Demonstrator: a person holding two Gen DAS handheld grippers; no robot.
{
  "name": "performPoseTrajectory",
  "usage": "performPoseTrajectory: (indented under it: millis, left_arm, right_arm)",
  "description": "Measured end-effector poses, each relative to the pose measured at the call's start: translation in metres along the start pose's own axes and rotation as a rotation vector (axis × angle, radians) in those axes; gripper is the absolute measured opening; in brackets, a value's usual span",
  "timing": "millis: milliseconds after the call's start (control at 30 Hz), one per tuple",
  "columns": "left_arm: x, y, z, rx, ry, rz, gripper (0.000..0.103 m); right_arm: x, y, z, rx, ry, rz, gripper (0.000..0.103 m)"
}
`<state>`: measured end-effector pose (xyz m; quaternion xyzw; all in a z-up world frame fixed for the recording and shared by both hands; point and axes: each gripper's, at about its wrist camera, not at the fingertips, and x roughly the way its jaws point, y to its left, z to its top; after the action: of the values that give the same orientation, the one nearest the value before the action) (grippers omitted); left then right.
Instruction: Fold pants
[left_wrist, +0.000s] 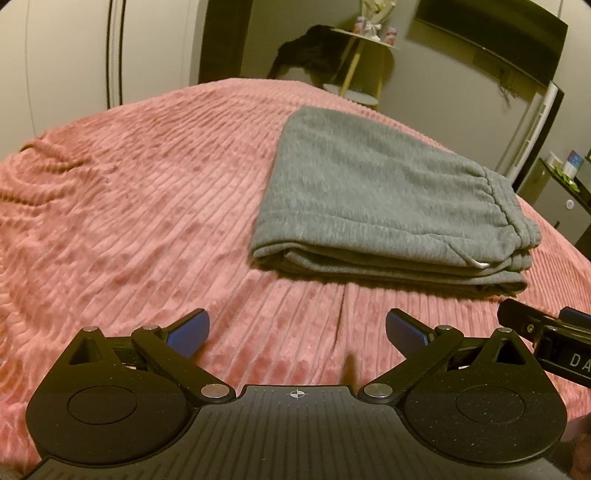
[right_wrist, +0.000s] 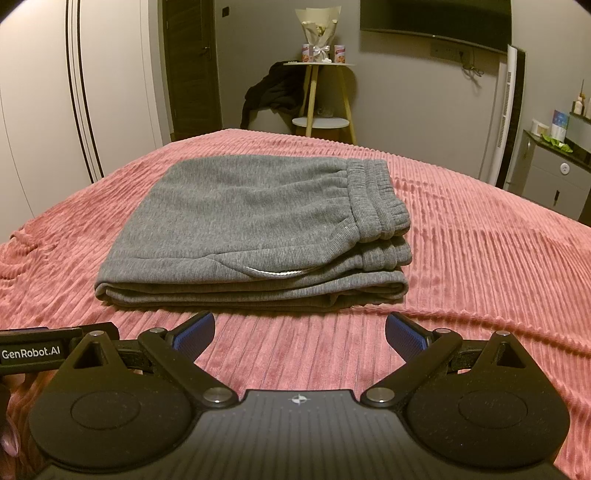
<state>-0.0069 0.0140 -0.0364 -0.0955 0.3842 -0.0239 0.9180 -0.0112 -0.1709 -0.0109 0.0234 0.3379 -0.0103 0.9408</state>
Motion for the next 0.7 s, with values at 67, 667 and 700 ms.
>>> performPoseTrajectory:
  millis: [67,667,700]
  left_arm:
    - [-0.0002,0.0002,0.0005,0.002,-0.002,-0.001,0.103]
    - [0.0020,-0.0020,-0.0003,0.027,-0.003,0.021,0.103]
    - [0.0024,-0.0018,0.0000,0.026,0.002,0.017,0.103]
  right_arm:
    - [0.0001,0.0001,0.0000,0.000,0.000,0.000,0.099]
    - [0.0004,0.0011,-0.0007,-0.005,0.006,-0.007,0.099]
    - [0.0006,0.0013,-0.0007,-0.006,0.007,-0.008,0.099]
